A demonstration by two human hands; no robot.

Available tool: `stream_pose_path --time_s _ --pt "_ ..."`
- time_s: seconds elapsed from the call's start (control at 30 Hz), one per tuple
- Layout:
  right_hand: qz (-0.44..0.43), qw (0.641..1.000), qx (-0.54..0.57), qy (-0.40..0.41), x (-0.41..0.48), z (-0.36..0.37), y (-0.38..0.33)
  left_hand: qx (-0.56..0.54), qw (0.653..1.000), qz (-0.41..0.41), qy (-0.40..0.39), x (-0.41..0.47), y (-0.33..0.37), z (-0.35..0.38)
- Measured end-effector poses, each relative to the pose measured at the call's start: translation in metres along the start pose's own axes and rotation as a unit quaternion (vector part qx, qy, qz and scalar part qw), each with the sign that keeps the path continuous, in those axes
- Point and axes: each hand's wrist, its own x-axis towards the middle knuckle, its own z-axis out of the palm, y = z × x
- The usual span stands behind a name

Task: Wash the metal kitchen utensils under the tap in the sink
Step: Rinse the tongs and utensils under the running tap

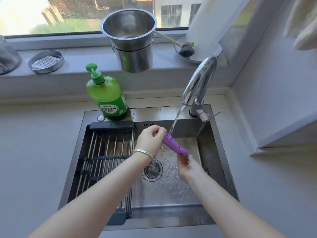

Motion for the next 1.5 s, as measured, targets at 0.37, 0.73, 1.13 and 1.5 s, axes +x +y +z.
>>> stream_pose_path --time_s 0.37,0.73,1.13,1.5 --pt "-0.09 0.959 -0.236 -0.132 -0.032 0.023 0.044 0.44 0.888 0.011 -0.132 -0.026 -0.011 -0.066" --pt "-0.213 0.862 -0.405 -0.218 -0.045 0.009 0.028 0.362 0.93 0.052 -0.046 -0.036 -0.042 -0.039" --pt "-0.659 0.232 -0.673 -0.241 -0.051 -0.017 -0.005 0.351 0.934 0.025 -0.061 -0.041 -0.06 -0.043" --pt "-0.639 0.062 -0.703 -0.304 -0.037 0.018 -0.006 0.302 0.953 -0.01 0.003 -0.056 -0.067 -0.059"
